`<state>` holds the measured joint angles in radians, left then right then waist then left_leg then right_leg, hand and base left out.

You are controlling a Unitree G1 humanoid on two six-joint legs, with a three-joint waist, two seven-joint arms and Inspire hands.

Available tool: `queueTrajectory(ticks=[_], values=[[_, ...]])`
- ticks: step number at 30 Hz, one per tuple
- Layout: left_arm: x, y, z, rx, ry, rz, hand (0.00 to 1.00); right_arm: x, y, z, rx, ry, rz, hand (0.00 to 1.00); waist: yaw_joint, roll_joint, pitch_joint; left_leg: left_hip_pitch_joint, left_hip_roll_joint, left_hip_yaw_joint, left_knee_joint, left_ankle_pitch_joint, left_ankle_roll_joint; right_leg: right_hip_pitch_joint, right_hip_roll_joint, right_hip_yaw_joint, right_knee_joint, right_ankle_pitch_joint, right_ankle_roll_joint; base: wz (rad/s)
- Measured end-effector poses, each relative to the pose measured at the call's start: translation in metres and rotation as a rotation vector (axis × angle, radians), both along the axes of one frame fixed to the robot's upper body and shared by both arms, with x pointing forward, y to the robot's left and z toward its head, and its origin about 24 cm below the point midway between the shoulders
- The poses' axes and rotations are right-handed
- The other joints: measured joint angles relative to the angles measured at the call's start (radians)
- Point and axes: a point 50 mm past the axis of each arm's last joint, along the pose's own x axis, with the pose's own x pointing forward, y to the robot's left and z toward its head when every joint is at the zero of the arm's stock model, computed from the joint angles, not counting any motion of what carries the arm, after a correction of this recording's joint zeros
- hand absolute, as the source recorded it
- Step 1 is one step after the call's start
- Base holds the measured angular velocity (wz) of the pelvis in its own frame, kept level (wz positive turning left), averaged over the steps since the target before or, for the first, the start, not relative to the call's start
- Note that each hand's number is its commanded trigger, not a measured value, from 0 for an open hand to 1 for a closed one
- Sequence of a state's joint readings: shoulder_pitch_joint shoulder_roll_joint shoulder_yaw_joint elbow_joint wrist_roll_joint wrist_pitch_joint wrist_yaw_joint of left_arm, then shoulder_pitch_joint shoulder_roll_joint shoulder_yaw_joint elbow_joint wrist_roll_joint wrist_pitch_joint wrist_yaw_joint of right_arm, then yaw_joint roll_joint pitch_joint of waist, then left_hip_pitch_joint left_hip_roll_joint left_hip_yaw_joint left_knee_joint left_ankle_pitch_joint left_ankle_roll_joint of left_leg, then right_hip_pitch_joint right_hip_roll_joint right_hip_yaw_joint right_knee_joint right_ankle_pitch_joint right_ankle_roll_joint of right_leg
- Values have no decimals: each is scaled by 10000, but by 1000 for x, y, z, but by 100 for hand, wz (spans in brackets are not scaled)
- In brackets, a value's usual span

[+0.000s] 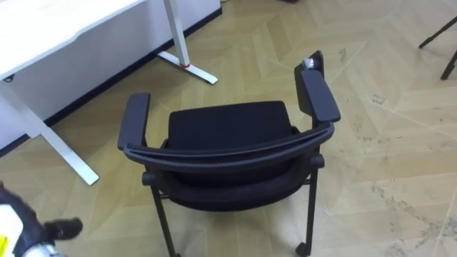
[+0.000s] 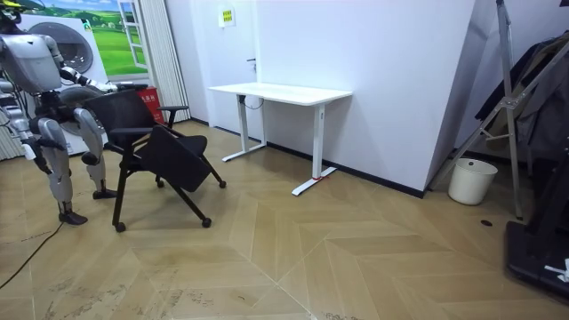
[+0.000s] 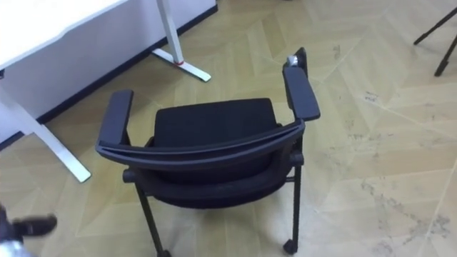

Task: Push chair

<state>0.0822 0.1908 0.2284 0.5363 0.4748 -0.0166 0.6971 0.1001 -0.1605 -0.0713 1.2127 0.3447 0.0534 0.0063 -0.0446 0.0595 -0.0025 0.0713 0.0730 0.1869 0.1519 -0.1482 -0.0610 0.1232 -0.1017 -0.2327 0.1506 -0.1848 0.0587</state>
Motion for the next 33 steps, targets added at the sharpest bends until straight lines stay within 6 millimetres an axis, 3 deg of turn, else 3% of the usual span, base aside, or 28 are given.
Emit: queueTrajectory(ticks=[5,11,20,27,33], values=[[17,-13,20,1274,-527,-1271,0,3,3,0,373,-261,170,0,-54,35,-20,100,-1,-16,-12,0,0,46,0,124,2,0,-1,-6],[34,-47,33,1945,-891,-3153,0,3,7,-1,605,-319,309,0,-171,-128,58,77,0,-10,-11,0,0,29,1,131,-4,0,0,0],[37,-58,32,2753,-350,-4040,0,2,8,-1,630,-232,508,0,-381,-222,19,77,-2,26,-8,0,-1,-25,12,337,-5,0,0,-2],[43,-90,30,3017,143,-5824,0,9,12,-1,692,-413,1057,0,-418,-168,-23,41,-3,16,-5,0,-1,-21,12,333,-9,1,-1,0],[44,-99,29,2822,385,-6388,0,8,12,-1,731,-414,1069,0,-504,-165,-15,36,-1,25,-3,0,0,-37,17,372,-8,2,-1,0]])
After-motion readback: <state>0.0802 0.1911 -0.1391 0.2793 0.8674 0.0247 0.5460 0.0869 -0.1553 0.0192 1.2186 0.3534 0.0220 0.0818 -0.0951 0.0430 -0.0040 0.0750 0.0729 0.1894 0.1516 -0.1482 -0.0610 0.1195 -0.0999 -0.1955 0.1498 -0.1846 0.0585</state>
